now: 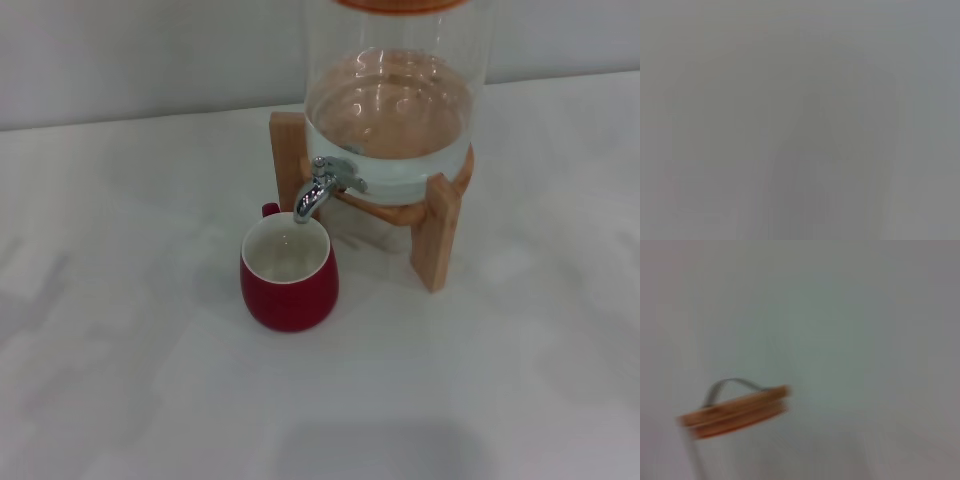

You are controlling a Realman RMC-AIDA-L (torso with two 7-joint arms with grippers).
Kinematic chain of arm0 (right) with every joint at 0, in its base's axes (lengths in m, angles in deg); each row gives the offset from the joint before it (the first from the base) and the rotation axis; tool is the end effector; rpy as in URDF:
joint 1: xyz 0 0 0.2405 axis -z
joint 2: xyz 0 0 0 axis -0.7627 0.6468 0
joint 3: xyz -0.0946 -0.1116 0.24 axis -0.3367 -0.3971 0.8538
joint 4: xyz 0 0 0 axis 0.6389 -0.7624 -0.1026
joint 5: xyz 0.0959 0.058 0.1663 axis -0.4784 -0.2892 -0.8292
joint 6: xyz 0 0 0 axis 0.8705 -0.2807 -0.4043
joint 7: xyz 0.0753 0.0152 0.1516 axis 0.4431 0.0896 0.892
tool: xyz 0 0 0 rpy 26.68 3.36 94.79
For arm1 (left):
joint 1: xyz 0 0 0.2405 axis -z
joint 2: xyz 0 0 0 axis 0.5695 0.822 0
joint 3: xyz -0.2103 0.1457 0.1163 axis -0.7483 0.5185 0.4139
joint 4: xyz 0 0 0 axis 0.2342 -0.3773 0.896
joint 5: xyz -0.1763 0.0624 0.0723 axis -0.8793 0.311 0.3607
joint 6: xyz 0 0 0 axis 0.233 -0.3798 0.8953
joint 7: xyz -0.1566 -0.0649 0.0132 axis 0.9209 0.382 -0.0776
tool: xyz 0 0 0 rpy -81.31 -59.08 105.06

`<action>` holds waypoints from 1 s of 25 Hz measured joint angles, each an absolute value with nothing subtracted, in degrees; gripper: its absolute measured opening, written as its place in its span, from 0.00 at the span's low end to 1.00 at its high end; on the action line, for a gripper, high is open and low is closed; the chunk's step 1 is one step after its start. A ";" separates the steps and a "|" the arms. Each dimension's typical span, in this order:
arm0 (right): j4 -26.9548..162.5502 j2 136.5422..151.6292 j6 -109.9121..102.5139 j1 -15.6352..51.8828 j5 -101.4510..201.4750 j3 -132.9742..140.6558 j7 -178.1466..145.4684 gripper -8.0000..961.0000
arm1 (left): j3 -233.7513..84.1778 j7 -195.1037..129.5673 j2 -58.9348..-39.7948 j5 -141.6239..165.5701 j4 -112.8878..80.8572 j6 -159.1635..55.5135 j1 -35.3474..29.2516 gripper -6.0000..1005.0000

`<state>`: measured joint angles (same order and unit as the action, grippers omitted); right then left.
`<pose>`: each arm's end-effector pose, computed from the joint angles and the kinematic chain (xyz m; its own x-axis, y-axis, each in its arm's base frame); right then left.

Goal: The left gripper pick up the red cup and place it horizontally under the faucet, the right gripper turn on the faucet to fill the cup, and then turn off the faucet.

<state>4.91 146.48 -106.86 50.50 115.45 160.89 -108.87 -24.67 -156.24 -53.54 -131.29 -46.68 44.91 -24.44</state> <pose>0.3485 0.2281 0.1530 0.5414 -0.1095 -0.8336 -0.7559 -0.4975 -0.4256 -0.3009 0.2986 0.0598 0.3849 -0.1821 0.9048 0.7109 -0.5668 -0.4165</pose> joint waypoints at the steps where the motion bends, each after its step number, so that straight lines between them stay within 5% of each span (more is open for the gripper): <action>1: 3.65 146.52 -108.40 50.54 115.52 160.26 -107.70 0.76 | -24.67 -156.24 -53.54 -131.29 -46.68 44.91 -24.44 0.71; 25: -23.71 146.47 -91.77 46.23 128.23 117.68 -90.80 0.76 | -24.88 -154.55 -53.45 -131.22 -46.66 40.60 -22.68 0.71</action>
<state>-23.71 146.47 -91.77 46.23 128.23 117.68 -90.80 -24.88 -154.55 -53.45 -131.22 -46.66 40.60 -22.68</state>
